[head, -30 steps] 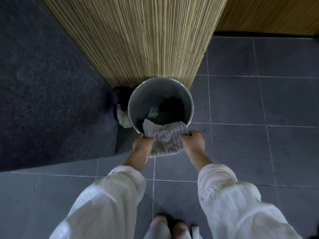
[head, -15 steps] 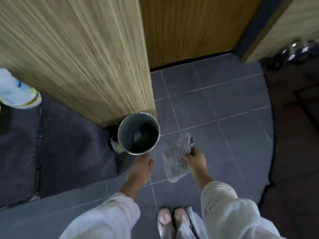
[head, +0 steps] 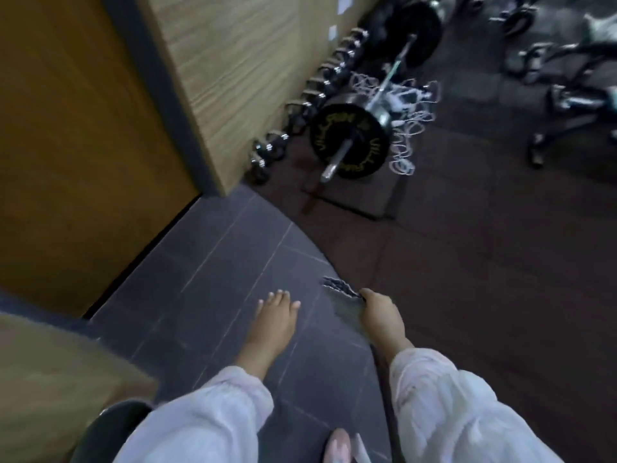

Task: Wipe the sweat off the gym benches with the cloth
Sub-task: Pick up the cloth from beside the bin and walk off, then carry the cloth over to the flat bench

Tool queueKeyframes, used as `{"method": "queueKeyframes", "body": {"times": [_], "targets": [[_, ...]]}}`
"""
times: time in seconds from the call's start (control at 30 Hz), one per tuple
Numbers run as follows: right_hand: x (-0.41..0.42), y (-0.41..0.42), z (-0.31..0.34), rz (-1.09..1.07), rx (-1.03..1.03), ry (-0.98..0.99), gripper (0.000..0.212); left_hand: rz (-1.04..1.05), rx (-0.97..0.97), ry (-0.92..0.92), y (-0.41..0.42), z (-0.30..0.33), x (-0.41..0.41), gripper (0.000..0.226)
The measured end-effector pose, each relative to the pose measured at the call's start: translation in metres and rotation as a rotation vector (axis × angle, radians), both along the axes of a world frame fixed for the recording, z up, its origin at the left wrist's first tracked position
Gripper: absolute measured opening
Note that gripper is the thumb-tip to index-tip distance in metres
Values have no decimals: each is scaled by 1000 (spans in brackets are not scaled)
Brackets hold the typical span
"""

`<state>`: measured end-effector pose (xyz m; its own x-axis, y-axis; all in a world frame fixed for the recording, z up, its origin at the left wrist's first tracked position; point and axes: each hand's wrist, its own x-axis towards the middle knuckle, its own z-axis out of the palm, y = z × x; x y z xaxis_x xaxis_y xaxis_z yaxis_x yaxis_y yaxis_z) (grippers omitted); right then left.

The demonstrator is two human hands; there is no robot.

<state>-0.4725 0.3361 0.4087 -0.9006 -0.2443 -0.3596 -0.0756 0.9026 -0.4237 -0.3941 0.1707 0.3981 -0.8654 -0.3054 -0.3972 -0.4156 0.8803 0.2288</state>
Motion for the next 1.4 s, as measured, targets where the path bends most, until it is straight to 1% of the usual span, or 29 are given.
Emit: {"method": "queueKeyframes", "body": {"times": [0.1,0.2,0.33,0.37,0.47,0.6,0.73,0.83,1.03,1.2,1.27,1.33,1.37,1.4], "targets": [[-43,60,10,-135,9,38,28,-183,-12,1,51,7,-75,48],[-75,119,16,-295,19,58,23,-454,-99,6,103,7,-139,46],[-107,189,23,-544,50,68,25,-711,-176,35,171,15,-208,48],[-116,204,24,-598,55,67,25,-747,-172,48,188,18,-226,50],[-145,243,27,-736,66,49,25,-829,-103,52,236,21,-281,43],[-183,292,19,-903,72,8,26,-867,38,46,298,15,-344,39],[-214,341,8,-1037,81,-36,25,-989,57,-6,360,6,-393,38],[-240,381,4,-1094,90,-53,26,-1112,12,-15,411,0,-432,39],[-324,477,0,-1131,108,-80,30,-1229,-15,-25,522,-7,-524,37],[-426,561,9,-1100,67,-49,25,-1218,-24,41,610,0,-620,37],[-461,590,17,-1079,97,-54,26,-1222,-57,28,637,6,-654,42],[-501,625,19,-1055,108,-31,28,-1256,-79,82,667,13,-692,54],[-522,644,19,-1045,124,-20,28,-1239,-81,90,683,15,-713,58],[-542,662,20,-1031,142,-9,29,-1203,-75,82,698,17,-735,55]]}}
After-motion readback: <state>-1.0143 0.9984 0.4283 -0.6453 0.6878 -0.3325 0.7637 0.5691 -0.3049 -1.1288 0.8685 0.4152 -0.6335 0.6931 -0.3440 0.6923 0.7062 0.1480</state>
